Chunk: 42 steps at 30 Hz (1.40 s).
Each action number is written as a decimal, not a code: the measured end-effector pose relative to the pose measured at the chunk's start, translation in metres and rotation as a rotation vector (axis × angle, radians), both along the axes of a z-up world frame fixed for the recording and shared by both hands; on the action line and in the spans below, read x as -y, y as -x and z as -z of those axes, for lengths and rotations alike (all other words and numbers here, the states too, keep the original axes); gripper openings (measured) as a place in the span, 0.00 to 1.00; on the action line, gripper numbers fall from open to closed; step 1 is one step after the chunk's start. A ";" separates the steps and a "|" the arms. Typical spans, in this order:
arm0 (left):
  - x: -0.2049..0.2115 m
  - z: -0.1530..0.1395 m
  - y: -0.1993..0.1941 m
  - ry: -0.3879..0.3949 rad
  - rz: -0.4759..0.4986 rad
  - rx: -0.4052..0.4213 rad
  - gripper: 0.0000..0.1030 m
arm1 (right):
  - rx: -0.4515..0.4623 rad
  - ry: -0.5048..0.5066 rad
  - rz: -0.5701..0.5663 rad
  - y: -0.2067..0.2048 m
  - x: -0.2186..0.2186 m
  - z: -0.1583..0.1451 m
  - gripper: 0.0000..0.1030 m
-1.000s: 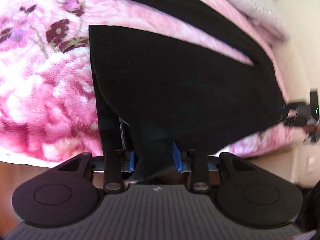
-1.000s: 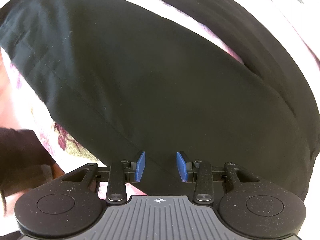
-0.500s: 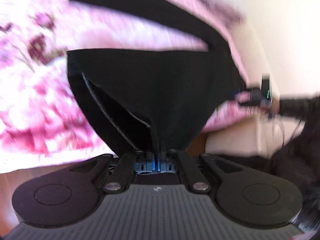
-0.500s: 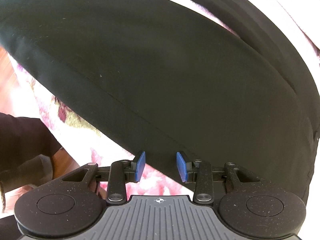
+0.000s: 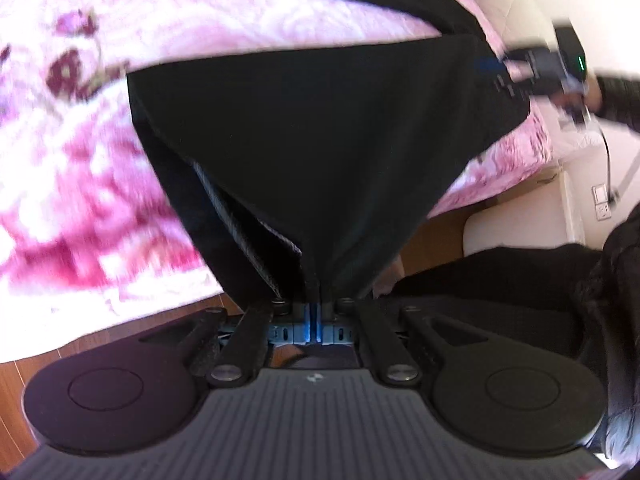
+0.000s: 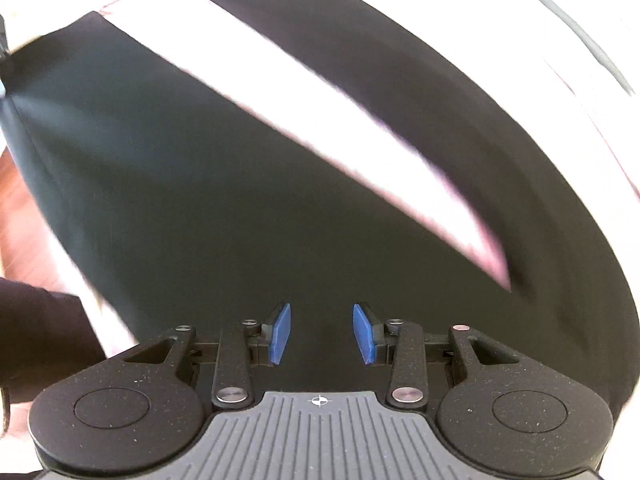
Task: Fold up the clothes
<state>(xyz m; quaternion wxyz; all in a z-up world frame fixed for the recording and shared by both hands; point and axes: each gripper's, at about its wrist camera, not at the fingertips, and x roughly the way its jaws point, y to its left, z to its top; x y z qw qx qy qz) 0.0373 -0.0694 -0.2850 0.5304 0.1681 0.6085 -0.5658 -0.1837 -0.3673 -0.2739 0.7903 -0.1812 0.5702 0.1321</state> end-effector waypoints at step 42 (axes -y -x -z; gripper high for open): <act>0.480 -0.040 0.389 0.287 0.454 0.392 0.27 | 0.142 -0.428 0.915 0.370 0.526 -0.064 0.37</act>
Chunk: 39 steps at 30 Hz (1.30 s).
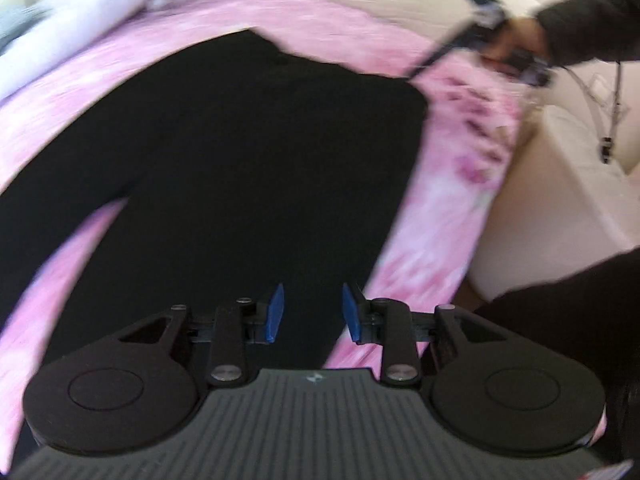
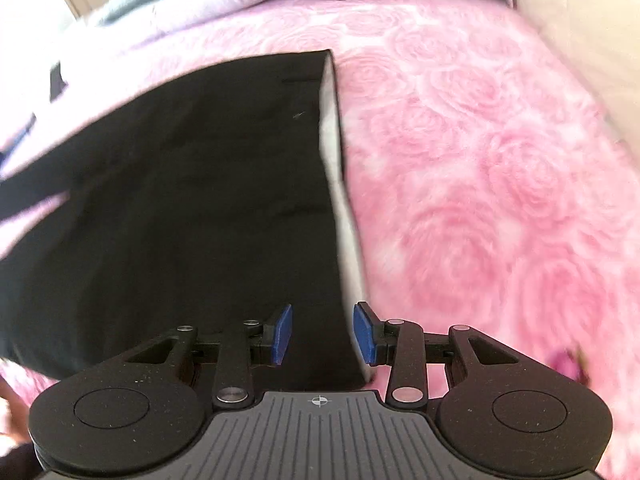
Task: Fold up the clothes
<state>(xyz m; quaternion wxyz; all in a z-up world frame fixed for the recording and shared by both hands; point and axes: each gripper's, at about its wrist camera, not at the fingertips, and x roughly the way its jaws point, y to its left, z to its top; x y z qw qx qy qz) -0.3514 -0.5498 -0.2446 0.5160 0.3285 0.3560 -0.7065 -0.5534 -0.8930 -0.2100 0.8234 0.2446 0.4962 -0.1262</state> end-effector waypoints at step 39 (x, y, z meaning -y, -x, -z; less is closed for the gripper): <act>0.091 0.073 0.137 -0.033 0.375 0.309 0.31 | -0.059 -0.850 -0.396 -0.039 0.054 0.079 0.03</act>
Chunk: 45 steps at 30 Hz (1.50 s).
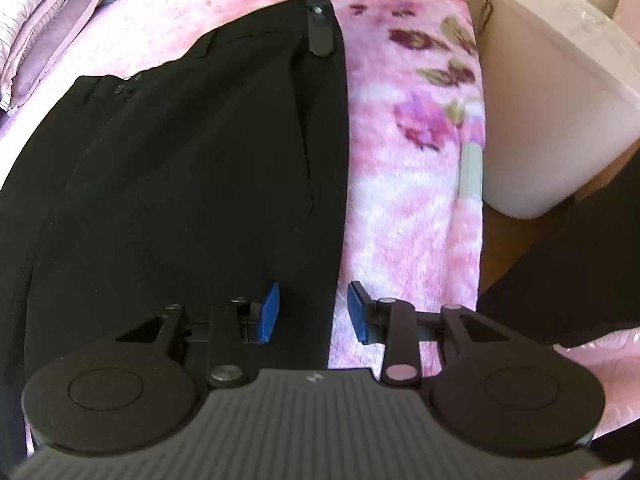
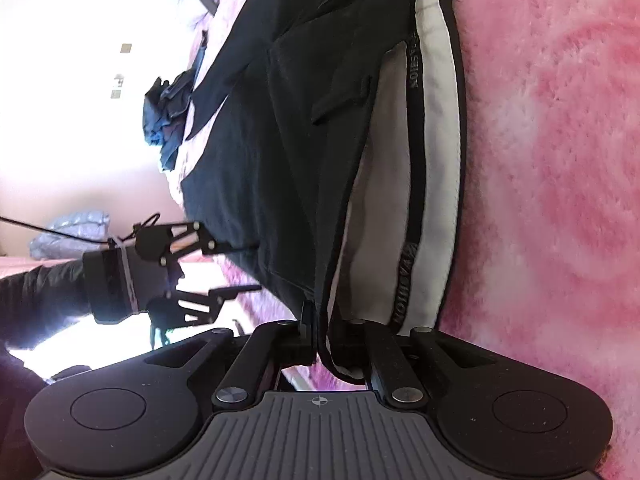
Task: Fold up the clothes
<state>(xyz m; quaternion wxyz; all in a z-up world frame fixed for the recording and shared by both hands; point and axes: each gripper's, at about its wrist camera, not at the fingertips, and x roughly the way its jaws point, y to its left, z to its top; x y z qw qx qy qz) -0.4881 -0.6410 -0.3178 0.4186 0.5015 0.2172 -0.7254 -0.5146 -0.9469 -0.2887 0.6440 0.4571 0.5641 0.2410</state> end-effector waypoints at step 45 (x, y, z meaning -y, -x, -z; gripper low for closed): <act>-0.379 -0.053 -0.427 -0.072 -0.772 0.299 0.36 | 0.181 0.836 -0.157 -0.199 -0.358 -0.086 0.63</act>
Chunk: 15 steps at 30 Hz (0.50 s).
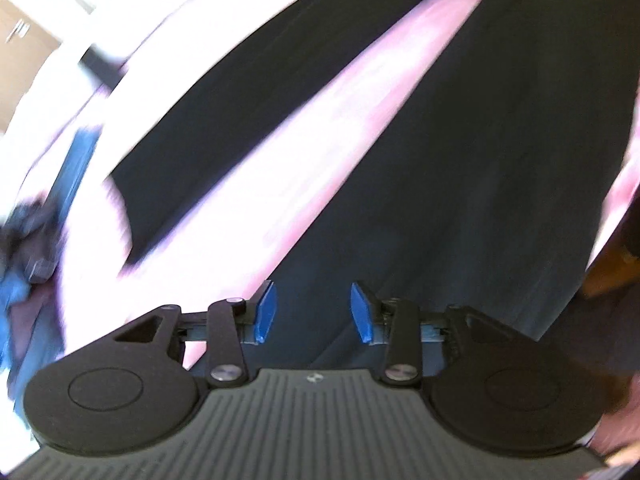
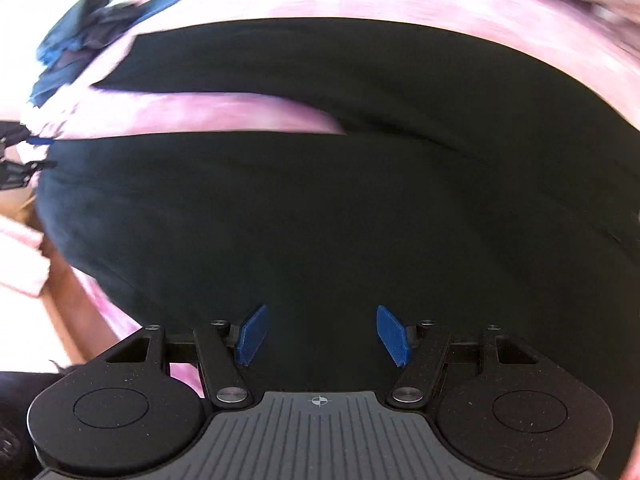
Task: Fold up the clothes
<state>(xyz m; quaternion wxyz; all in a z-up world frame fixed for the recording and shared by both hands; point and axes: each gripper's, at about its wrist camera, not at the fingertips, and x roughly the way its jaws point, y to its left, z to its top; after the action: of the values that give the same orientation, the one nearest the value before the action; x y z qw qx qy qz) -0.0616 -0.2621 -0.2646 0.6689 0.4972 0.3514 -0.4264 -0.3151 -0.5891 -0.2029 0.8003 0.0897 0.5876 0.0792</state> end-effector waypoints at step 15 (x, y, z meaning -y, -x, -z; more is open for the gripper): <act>-0.113 -0.055 0.040 0.140 -0.515 0.001 0.39 | 0.041 0.188 -0.144 -0.026 -0.093 -0.048 0.63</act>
<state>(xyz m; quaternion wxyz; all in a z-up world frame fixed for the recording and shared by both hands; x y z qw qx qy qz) -0.1021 -0.1488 -0.2094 0.7883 0.3441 0.4355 -0.2654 -0.2896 -0.4957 -0.1549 0.8093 -0.0297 0.5808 0.0828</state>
